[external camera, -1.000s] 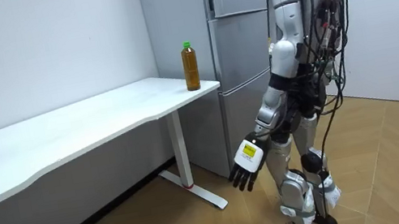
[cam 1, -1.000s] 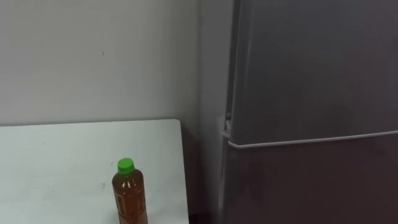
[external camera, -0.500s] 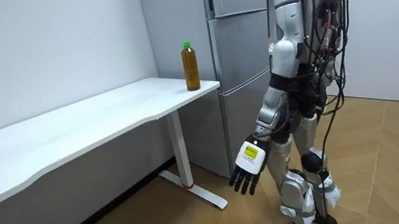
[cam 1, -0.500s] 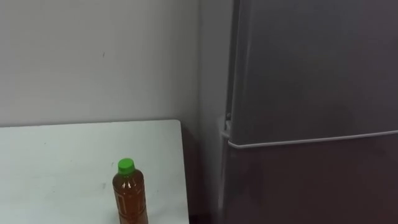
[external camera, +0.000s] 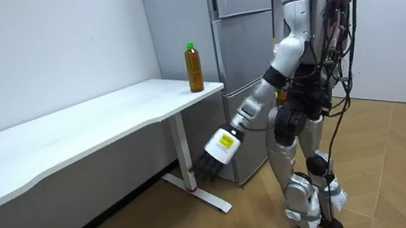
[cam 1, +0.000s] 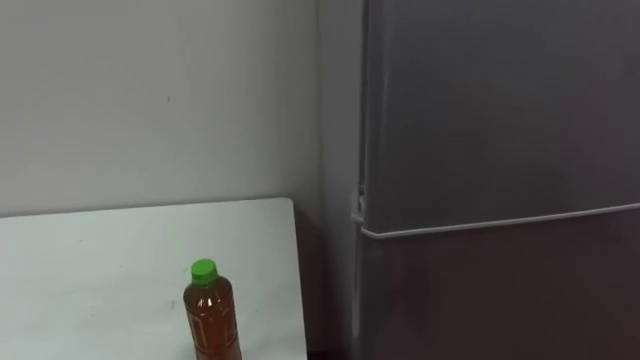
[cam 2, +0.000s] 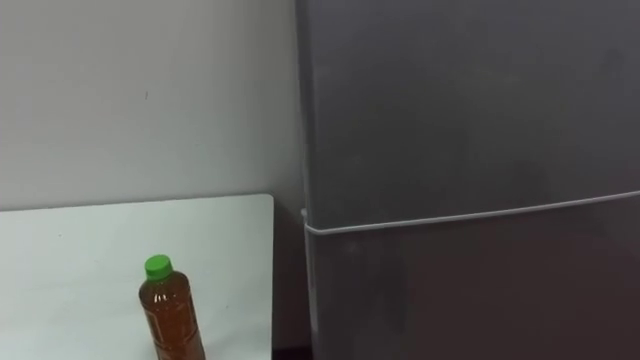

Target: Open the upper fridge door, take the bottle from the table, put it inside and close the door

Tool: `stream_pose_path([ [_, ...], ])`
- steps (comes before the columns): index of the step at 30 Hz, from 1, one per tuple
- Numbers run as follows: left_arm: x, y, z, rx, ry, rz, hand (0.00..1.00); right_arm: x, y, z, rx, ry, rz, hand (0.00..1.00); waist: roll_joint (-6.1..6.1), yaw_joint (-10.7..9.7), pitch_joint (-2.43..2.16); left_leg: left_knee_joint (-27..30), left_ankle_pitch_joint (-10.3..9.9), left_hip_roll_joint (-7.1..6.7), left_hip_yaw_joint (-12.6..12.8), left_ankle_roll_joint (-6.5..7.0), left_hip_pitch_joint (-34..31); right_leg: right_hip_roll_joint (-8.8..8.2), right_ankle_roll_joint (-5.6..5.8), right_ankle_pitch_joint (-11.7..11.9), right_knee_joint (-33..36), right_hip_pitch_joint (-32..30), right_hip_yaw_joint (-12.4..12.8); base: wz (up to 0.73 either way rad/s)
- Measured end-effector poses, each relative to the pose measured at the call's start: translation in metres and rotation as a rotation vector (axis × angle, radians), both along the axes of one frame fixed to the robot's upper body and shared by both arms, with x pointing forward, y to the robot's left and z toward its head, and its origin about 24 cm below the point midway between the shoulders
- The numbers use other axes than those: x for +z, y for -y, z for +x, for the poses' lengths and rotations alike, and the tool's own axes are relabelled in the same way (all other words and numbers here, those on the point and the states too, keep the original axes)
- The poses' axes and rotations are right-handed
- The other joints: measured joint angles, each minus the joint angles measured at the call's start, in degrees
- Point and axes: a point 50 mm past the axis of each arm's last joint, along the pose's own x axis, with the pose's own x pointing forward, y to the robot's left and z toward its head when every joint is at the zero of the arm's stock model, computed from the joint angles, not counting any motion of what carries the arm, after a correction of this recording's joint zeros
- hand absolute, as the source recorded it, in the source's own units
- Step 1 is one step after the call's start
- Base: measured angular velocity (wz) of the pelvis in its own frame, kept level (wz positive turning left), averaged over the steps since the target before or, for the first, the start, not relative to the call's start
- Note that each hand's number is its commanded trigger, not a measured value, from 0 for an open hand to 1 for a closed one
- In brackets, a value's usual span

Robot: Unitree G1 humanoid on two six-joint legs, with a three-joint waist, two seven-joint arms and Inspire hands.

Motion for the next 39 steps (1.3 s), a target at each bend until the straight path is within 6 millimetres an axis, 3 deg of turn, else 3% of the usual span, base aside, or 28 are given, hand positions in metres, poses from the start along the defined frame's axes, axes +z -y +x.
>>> stream_pose_path([
  [7, 0.056, -0.010, 0.061, 0.006, 0.368, 0.110, 0.00, 0.001, 0.001, 0.005, 0.008, 0.027, -0.007, 0.00, 0.38, 0.43, -0.16, 0.27, 0.00, 0.08, -0.08, -0.03, -0.63, 0.00, -0.10, -0.34, 0.81, -0.99, 0.24, -0.01],
  [18, 0.156, -0.004, 0.114, -0.069, 0.827, 0.254, 0.00, 0.000, -0.002, 0.007, 0.011, 0.041, 0.002, 0.00, 0.34, -0.20, -0.05, 0.07, -0.03, 0.02, -0.37, -0.06, -0.57, 0.01, -0.10, -0.35, 0.70, -0.83, 0.13, 0.00],
  [23, 0.201, 0.009, 0.133, -0.143, 1.028, 0.277, 0.00, 0.000, -0.004, 0.008, 0.009, 0.049, 0.004, 0.00, 0.20, -0.63, 0.76, 0.59, -0.10, 0.05, -0.39, -0.13, -0.62, 0.07, -0.10, -0.35, 0.58, -0.50, 0.18, 0.00],
  [31, 0.236, 0.021, 0.144, -0.235, 1.186, 0.284, 0.00, 0.000, -0.006, 0.009, 0.015, 0.049, 0.009, 0.00, 0.15, -1.59, 0.56, 0.75, -0.11, 0.07, -0.36, -0.15, -0.68, 0.19, -0.10, -0.35, 0.63, -0.66, 0.70, 0.00],
  [39, 0.263, 0.068, 0.166, -0.526, 1.325, 0.150, 0.00, -0.001, -0.009, 0.015, 0.048, 0.053, 0.016, 0.00, -0.25, -3.99, 0.16, 0.82, -0.10, 0.09, -0.29, -0.15, -0.52, 0.18, -0.10, -0.34, 0.68, -0.53, 0.84, 0.00],
])
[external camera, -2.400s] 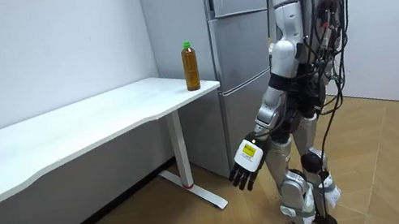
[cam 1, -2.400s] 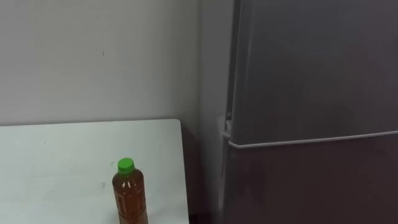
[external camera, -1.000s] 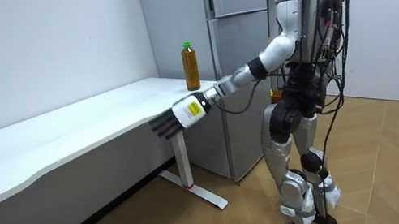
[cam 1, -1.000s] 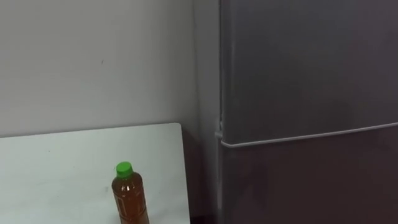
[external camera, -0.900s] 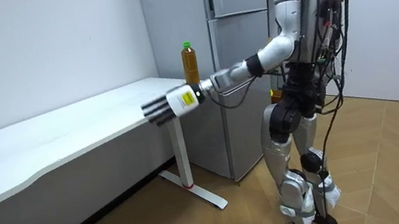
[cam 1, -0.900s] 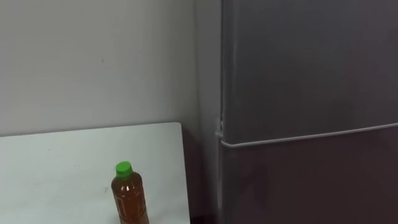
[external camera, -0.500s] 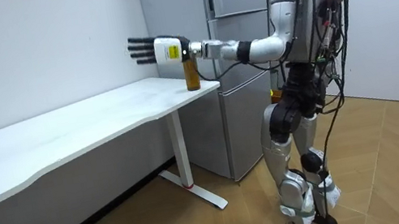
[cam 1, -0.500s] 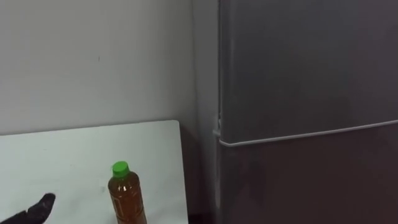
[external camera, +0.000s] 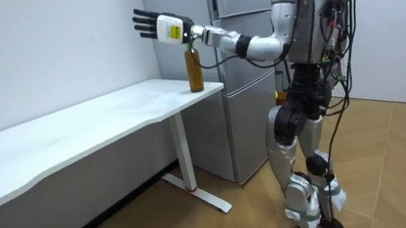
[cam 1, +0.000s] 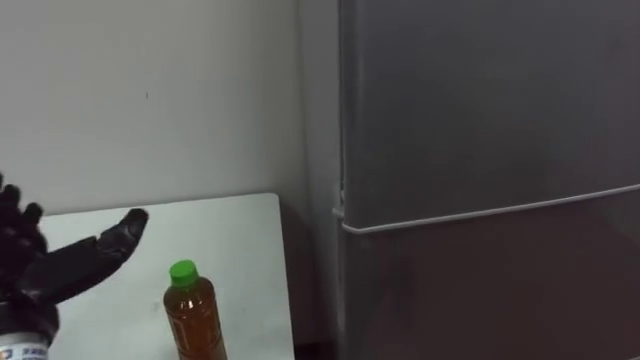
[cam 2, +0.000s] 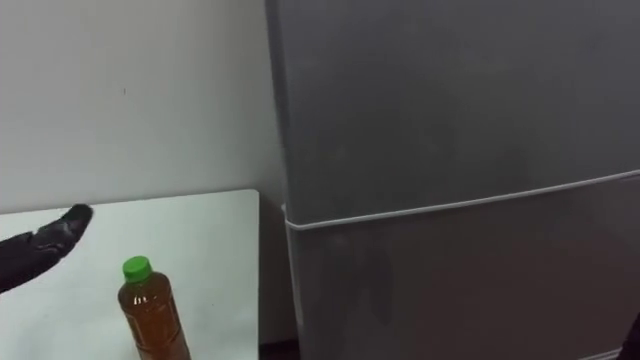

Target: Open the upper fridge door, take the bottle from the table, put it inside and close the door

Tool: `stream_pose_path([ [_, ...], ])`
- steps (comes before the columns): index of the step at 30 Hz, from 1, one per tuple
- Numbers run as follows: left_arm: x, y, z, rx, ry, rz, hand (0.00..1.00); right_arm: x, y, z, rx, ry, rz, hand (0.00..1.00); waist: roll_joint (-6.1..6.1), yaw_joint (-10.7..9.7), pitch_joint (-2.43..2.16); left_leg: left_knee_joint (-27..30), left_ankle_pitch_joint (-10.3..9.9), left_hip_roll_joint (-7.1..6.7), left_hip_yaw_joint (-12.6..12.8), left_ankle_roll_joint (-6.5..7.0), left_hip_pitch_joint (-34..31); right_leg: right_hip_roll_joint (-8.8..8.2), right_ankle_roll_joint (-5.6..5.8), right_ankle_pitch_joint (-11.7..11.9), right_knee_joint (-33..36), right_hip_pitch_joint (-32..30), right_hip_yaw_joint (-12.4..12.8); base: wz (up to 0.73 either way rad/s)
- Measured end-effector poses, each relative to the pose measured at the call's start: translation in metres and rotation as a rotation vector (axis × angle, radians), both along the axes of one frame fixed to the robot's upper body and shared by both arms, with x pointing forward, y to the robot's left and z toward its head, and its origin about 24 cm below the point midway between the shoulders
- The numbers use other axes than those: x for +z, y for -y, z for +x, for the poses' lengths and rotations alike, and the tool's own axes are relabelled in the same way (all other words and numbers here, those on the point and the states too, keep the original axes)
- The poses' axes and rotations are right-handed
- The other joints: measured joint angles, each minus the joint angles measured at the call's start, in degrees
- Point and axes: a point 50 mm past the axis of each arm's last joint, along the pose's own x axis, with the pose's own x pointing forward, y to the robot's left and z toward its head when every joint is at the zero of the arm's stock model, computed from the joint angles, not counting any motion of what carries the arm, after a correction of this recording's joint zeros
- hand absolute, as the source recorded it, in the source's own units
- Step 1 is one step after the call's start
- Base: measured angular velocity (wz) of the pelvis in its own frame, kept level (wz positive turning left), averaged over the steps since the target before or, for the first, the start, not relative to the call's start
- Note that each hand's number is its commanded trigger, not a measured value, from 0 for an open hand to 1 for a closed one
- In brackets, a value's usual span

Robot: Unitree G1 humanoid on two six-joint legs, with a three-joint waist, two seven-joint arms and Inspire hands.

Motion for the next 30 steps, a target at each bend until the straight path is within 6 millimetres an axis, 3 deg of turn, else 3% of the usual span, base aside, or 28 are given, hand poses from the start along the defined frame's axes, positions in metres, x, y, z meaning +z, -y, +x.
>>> stream_pose_path([
  [5, 0.013, 0.032, 0.015, -0.210, 0.024, 0.058, 0.00, 0.000, 0.000, 0.004, 0.003, 0.005, 0.002, 0.00, 0.59, -1.59, -0.33, 0.37, -0.01, 0.00, 0.05, 0.01, -0.44, 0.00, 0.00, 0.05, 0.08, -0.48, 0.52, -0.04],
  [11, 0.018, 0.050, 0.022, -0.376, 0.032, 0.030, 0.00, 0.001, 0.001, 0.010, 0.010, 0.003, 0.007, 0.00, 0.78, -4.31, -0.23, 0.38, 0.02, 0.05, 0.49, -0.01, -0.37, 0.00, -0.01, 0.05, 0.06, -0.65, 0.77, -0.02],
  [16, 0.017, 0.069, 0.024, -0.517, 0.017, 0.000, 0.00, 0.001, 0.002, 0.013, 0.013, -0.003, 0.015, 0.00, 1.04, -4.39, -0.02, 0.38, 0.02, 0.07, 0.95, -0.01, -0.49, 0.00, -0.02, 0.04, -0.04, -1.12, 1.44, -0.08],
  [20, 0.027, 0.081, 0.022, -0.568, 0.055, 0.013, 0.00, 0.001, 0.002, 0.014, 0.014, -0.001, 0.012, 0.00, 1.24, -4.55, -0.11, 0.39, 0.02, 0.05, 1.01, -0.01, -0.98, -0.02, 0.00, 0.04, -0.04, -1.55, 1.46, 0.00],
  [30, 0.033, 0.089, 0.018, -0.615, 0.076, 0.030, 0.00, 0.002, 0.003, 0.015, 0.013, -0.009, 0.017, 0.00, 1.36, -5.00, -0.16, 0.31, 0.03, 0.03, 1.02, -0.01, -1.13, -0.04, 0.00, 0.04, -0.05, -1.57, 1.31, 0.00],
])
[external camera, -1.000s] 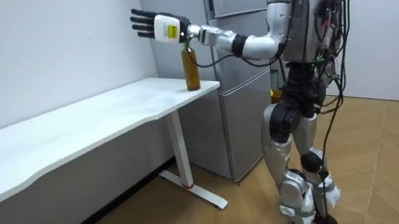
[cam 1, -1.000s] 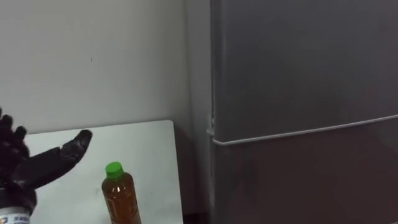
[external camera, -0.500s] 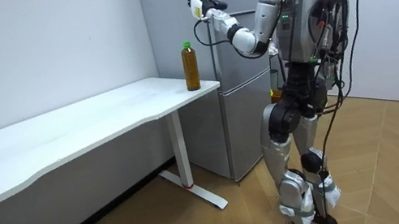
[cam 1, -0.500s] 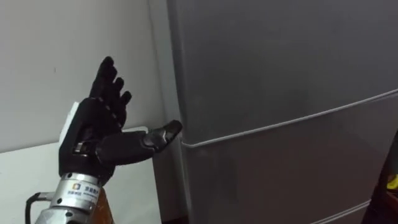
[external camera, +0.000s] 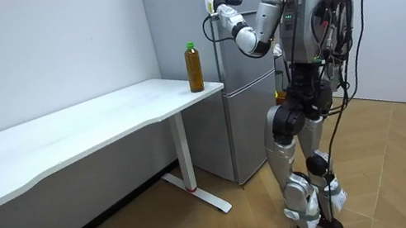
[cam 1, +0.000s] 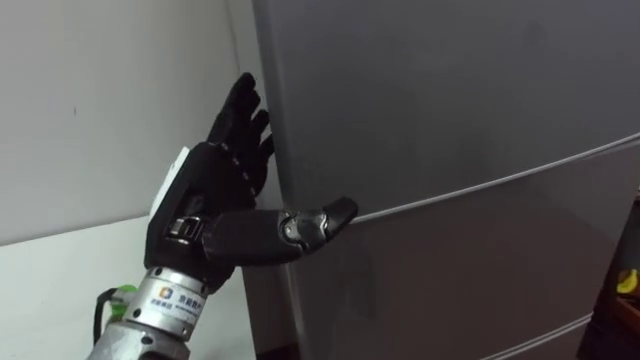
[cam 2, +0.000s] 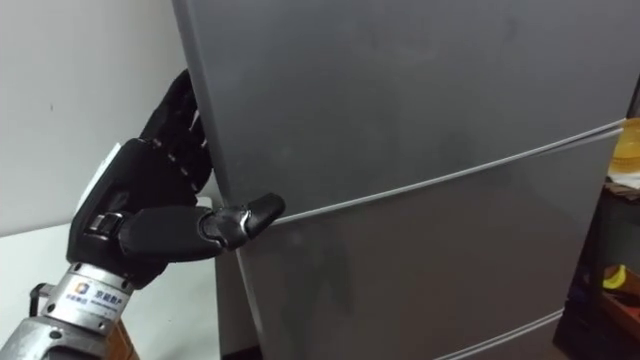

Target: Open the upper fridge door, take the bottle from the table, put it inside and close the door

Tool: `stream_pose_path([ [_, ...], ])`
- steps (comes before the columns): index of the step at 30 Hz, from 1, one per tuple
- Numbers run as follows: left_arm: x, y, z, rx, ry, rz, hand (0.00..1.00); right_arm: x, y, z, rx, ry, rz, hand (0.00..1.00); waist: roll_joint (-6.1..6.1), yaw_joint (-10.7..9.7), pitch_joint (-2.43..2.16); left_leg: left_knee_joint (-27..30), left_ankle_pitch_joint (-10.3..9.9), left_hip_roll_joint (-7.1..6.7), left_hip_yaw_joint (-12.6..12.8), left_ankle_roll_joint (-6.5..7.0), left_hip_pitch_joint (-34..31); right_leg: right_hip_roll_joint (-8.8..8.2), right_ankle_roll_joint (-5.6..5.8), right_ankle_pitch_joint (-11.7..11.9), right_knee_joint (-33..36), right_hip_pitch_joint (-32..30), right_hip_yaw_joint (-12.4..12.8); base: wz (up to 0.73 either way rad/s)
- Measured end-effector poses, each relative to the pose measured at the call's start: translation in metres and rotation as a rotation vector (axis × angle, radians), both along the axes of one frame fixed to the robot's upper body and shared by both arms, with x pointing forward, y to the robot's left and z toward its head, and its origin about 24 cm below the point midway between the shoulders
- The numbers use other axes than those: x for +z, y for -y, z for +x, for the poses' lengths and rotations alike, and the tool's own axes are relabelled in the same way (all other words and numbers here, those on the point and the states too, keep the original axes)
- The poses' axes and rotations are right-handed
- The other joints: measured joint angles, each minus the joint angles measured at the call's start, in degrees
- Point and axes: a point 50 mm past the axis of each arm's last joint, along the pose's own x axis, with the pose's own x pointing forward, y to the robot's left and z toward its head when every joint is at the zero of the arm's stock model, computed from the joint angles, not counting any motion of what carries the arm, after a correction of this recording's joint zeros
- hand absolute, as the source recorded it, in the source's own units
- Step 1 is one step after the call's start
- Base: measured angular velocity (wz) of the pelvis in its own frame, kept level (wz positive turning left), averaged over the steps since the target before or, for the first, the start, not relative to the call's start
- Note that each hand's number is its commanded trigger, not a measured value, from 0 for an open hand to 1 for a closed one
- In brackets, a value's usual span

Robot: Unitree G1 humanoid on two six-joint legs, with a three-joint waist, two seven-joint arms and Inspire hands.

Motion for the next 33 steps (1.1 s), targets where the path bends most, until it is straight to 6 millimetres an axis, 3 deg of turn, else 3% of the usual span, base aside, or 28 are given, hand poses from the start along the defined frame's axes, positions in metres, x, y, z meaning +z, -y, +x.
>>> stream_pose_path([
  [13, 0.0009, 0.0049, 0.0000, -0.019, 0.002, 0.005, 0.00, 0.0003, 0.0004, 0.0031, 0.001, -0.001, 0.002, 0.00, 0.43, -0.70, 0.06, 0.02, 0.01, 0.00, 0.11, 0.01, -0.31, -0.03, 0.01, 0.02, 0.09, -0.32, -0.02, 0.00],
  [15, 0.0026, 0.0055, 0.0005, -0.021, 0.009, 0.005, 0.24, 0.0003, 0.0006, 0.0032, 0.006, -0.002, 0.000, 0.00, 0.57, -0.70, 0.00, 0.02, 0.01, 0.00, 0.15, 0.01, -0.34, -0.03, 0.01, 0.02, 0.10, -0.32, -0.02, 0.00],
  [16, 0.0041, 0.0059, 0.0009, -0.023, 0.014, 0.005, 0.51, 0.0005, 0.0012, 0.0035, 0.008, -0.002, -0.002, 0.00, 0.69, -0.70, -0.03, 0.02, 0.01, 0.00, 0.16, 0.01, -0.34, -0.03, 0.01, 0.02, 0.10, -0.32, -0.02, 0.00],
  [17, 0.0053, 0.0063, 0.0012, -0.024, 0.019, 0.005, 0.53, 0.0006, 0.0016, 0.0036, 0.008, -0.002, -0.003, 0.00, 0.85, -0.70, -0.06, 0.02, 0.01, 0.00, 0.18, 0.01, -0.35, -0.03, 0.01, 0.02, 0.09, -0.32, -0.02, 0.00],
  [18, 0.0056, 0.0064, 0.0012, -0.025, 0.020, 0.005, 0.66, 0.0007, 0.0019, 0.0036, 0.008, -0.002, -0.004, 0.00, 0.95, -0.70, -0.08, 0.02, 0.01, 0.00, 0.19, 0.01, -0.35, -0.03, 0.01, 0.02, 0.09, -0.31, -0.02, 0.00],
  [21, 0.0057, 0.0057, 0.0014, -0.021, 0.019, 0.002, 0.75, 0.0010, 0.0031, 0.0038, 0.007, -0.003, -0.012, 0.00, 1.31, -0.69, 0.02, 0.01, 0.01, 0.00, 0.27, 0.01, -0.34, -0.02, 0.01, 0.02, 0.09, -0.31, -0.02, 0.00],
  [27, 0.0071, 0.0034, 0.0021, -0.003, 0.018, -0.018, 0.72, 0.0012, 0.0030, 0.0057, 0.027, -0.004, -0.014, 0.00, 1.13, -0.59, 0.16, -0.05, 0.01, -0.04, 0.26, 0.01, -0.37, -0.04, 0.01, 0.02, 0.05, -0.30, -0.02, 0.00],
  [33, 0.0067, 0.0064, 0.0019, -0.018, 0.012, -0.040, 0.61, 0.0015, 0.0034, 0.0070, 0.027, -0.002, -0.015, 0.00, 1.22, -0.64, 0.37, 0.00, 0.01, -0.01, 0.15, 0.01, -0.34, -0.02, 0.02, 0.02, 0.12, -0.28, -0.02, 0.00],
])
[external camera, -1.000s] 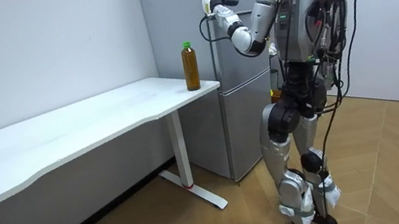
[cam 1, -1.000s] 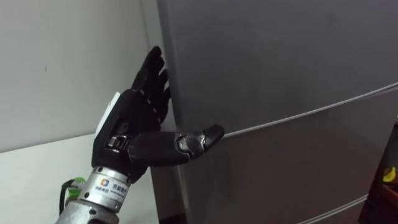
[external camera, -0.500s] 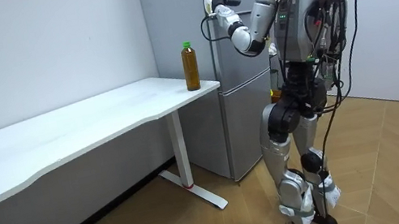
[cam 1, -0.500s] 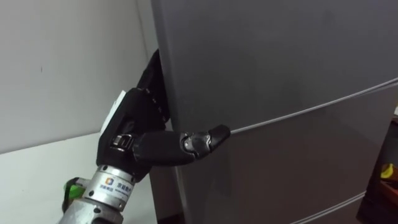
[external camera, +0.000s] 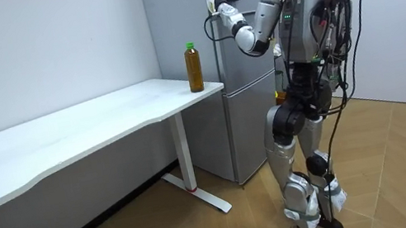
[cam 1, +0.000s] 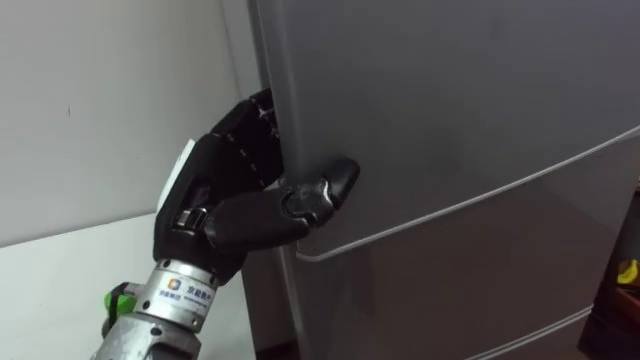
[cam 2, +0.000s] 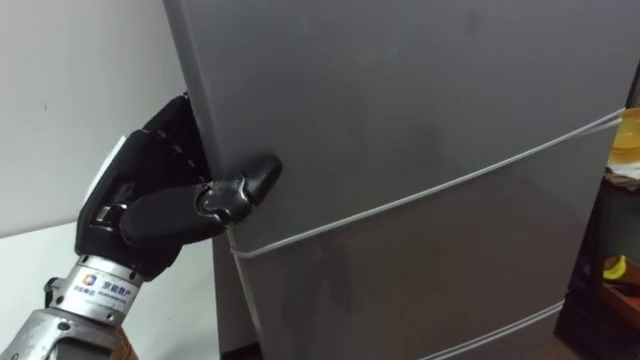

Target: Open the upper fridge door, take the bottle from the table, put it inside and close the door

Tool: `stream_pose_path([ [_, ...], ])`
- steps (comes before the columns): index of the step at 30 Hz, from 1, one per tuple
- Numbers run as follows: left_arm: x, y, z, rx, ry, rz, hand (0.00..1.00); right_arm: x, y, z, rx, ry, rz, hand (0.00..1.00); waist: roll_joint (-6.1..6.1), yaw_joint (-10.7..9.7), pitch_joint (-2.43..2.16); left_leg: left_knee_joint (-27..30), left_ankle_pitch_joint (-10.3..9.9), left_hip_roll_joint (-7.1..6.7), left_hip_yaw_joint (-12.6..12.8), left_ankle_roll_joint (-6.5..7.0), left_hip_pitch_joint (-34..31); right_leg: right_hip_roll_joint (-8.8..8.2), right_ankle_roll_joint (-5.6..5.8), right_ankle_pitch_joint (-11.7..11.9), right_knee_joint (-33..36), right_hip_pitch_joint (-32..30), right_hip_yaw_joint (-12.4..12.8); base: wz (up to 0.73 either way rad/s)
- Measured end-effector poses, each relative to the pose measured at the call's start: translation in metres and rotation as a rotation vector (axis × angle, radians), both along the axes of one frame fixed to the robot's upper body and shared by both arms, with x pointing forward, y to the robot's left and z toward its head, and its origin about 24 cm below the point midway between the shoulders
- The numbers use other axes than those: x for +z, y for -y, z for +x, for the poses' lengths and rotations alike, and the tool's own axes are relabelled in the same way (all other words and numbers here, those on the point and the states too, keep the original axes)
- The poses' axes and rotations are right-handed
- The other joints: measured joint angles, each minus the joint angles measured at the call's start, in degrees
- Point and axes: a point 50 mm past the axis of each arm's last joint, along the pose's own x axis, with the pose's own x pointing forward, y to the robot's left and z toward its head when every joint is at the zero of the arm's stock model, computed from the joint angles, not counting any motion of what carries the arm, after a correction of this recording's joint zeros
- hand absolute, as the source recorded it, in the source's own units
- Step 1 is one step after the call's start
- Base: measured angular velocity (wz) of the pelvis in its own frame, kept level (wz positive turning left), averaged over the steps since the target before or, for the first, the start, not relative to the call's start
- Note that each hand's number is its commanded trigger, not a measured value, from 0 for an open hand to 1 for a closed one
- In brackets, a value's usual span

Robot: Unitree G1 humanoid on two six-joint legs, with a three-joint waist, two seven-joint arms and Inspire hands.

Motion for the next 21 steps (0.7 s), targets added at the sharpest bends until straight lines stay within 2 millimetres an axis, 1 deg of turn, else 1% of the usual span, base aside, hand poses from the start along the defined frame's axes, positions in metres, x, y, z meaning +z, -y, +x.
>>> stream_pose_path([
  [2, 0.0004, 0.0005, -0.0004, -0.002, 0.005, 0.000, 0.52, 0.0000, 0.0001, -0.0003, -0.009, 0.000, 0.003, 0.00, 0.07, 0.09, 0.00, 0.01, 0.00, 0.01, 0.03, 0.00, 0.00, 0.00, 0.00, 0.00, -0.01, 0.01, -0.04, 0.00],
  [3, 0.0004, 0.0009, -0.0004, -0.004, 0.004, 0.000, 0.25, 0.0000, 0.0001, -0.0004, -0.012, 0.000, 0.004, 0.00, 0.08, 0.09, 0.00, 0.01, 0.00, 0.01, 0.09, 0.00, -0.01, 0.00, 0.00, 0.00, -0.03, 0.00, -0.04, 0.00],
  [4, 0.0005, 0.0009, -0.0004, -0.004, 0.004, -0.001, 0.07, -0.0001, -0.0001, -0.0005, -0.014, -0.003, 0.006, 0.00, 0.10, 0.05, 0.00, 0.02, 0.00, 0.01, 0.13, 0.00, -0.02, 0.00, 0.00, 0.00, -0.05, -0.02, -0.03, 0.00],
  [5, 0.0009, 0.0013, -0.0007, -0.005, 0.006, -0.001, 0.01, -0.0002, -0.0002, -0.0009, -0.017, -0.006, 0.008, 0.00, 0.12, 0.04, -0.01, 0.02, 0.00, 0.01, 0.16, 0.00, -0.02, -0.01, 0.00, 0.00, -0.02, -0.02, -0.02, 0.00],
  [12, 0.0010, 0.0027, -0.0012, -0.012, 0.008, 0.003, 0.00, -0.0001, 0.0001, -0.0006, -0.018, -0.006, 0.006, 0.00, 0.29, 0.07, -0.11, 0.04, 0.00, 0.01, 0.17, 0.00, -0.04, -0.02, 0.00, 0.00, 0.02, -0.01, -0.08, 0.00],
  [21, 0.0001, 0.0039, -0.0011, -0.019, 0.003, 0.012, 0.00, -0.0001, 0.0001, -0.0007, -0.017, -0.006, 0.006, 0.00, 0.30, -0.04, -0.09, 0.04, 0.00, -0.01, -0.08, 0.00, -0.07, -0.05, 0.00, 0.00, -0.06, 0.00, -0.39, 0.00],
])
